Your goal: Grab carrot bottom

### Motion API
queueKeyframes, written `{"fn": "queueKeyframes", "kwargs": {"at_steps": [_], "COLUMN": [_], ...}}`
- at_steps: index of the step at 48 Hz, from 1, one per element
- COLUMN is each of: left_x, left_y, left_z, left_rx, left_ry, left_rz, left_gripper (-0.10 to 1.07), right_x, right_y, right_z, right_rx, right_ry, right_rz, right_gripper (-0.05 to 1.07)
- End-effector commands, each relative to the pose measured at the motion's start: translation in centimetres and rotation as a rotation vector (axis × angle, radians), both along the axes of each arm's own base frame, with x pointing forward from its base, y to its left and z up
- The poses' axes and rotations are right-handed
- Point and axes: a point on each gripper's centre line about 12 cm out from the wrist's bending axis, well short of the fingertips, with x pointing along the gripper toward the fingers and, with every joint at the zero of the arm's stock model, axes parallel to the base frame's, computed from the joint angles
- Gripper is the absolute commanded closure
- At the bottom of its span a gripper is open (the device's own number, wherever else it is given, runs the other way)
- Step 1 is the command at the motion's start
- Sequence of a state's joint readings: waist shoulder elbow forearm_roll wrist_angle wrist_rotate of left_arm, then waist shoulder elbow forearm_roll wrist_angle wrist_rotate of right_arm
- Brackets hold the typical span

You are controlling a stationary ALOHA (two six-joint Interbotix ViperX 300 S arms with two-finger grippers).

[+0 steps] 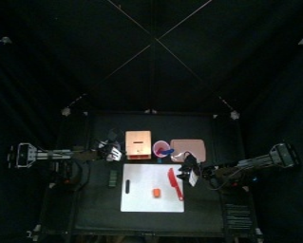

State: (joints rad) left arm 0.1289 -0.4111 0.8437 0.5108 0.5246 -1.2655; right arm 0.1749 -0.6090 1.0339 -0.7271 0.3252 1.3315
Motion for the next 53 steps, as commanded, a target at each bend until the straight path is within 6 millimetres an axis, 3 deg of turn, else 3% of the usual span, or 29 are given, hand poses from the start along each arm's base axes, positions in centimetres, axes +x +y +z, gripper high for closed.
{"fn": "queueKeyframes", "kwargs": {"at_steps": [1, 8, 18, 26, 39, 46, 53], "left_x": [2.2, 5.6, 9.6, 11.6, 13.4, 16.2, 17.6], "left_y": [-1.7, -3.8, -6.2, -7.8, -10.3, -11.6, -12.6], "left_z": [1.0, 0.1, -3.1, -4.7, -5.1, -5.2, -5.5], "left_rx": [-0.063, -0.245, -0.501, -0.552, -0.539, -0.545, -0.577], "left_ry": [-0.099, -0.240, -0.345, -0.276, 0.067, 0.085, 0.089], "left_rz": [-0.049, -0.052, 0.053, 0.082, 0.138, 0.130, 0.150], "left_gripper": [-0.03, -0.03, -0.03, -0.02, -0.02, -0.02, -0.02], "right_x": [0.2, 0.1, 0.1, -0.1, -0.1, -0.3, -0.6], "right_y": [0.0, 0.0, 0.4, 0.4, 0.5, 0.4, 0.4], "right_z": [0.6, 0.5, 0.5, 0.3, 0.1, -0.2, -0.9], "right_rx": [0.000, 0.006, 0.017, 0.017, 0.010, 0.002, 0.000], "right_ry": [-0.021, -0.016, -0.015, -0.008, -0.004, 0.004, 0.021], "right_rz": [0.002, -0.002, 0.009, 0.007, 0.015, 0.017, 0.021], "right_gripper": [0.22, 0.22, 0.22, 0.22, 0.22, 0.22, 0.22]}}
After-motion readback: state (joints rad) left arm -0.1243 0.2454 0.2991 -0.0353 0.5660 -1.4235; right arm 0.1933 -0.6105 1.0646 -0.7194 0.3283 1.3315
